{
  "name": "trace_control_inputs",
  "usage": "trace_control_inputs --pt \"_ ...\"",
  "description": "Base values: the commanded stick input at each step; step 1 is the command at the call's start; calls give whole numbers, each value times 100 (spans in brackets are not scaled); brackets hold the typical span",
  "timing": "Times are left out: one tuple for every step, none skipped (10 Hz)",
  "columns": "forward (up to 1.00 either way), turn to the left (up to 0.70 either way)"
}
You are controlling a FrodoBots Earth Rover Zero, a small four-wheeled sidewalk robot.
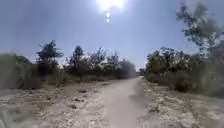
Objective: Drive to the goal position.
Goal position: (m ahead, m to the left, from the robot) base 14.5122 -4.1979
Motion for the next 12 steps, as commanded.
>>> trace_control_inputs --pt "70 0" --pt "70 0" --pt "70 0" --pt "70 0" --pt "70 0" --pt "70 0" --pt "70 0" --pt "70 0" --pt "70 0" --pt "70 0" --pt "70 0" --pt "70 0"
